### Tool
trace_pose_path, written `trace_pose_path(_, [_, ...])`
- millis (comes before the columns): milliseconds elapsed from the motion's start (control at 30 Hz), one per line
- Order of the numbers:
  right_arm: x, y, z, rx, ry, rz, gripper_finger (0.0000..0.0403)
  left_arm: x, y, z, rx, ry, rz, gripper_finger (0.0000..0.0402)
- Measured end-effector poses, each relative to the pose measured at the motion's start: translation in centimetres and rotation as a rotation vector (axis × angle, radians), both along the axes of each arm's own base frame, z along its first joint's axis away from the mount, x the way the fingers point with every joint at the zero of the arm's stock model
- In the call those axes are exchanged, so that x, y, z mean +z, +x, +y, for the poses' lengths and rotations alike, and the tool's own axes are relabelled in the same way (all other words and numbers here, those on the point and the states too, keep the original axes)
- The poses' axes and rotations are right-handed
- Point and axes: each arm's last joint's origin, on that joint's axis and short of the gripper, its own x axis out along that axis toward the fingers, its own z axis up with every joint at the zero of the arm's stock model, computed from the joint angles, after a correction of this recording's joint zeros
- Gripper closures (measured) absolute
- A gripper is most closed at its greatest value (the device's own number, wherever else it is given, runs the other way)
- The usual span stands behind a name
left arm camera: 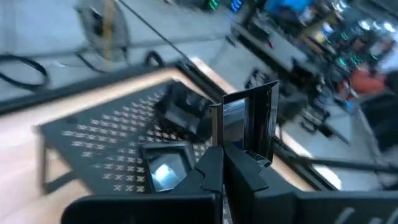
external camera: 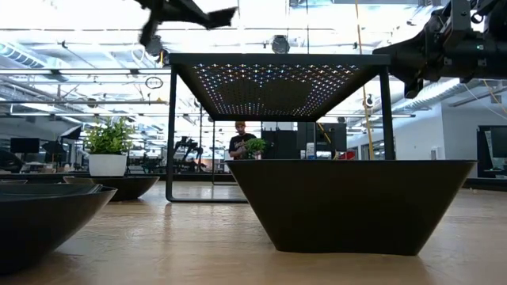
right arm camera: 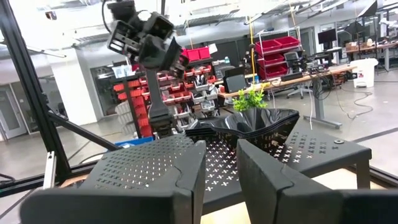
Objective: Pick & Place Mini shaped plates
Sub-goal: Stack the black square plate on top of the black square plates on the shelf
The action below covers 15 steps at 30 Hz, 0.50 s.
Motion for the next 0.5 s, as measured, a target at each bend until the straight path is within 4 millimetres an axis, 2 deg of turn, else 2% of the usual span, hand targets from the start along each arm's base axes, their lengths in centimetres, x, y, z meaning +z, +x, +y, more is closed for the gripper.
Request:
trace_pose_path(233, [0.1,0.0,0.0,0.0,0.0,-0.006,0.0326,-1.0,2.9,4.2,-0.177,-0.024,0.144,0.0399])
trace_pose_path(500, [0.0,0.0,0.0,0.002,0.006,-0.006,0.0326,-2.5,4.4,5.7,-0.249,0.01,0.274,0.0398])
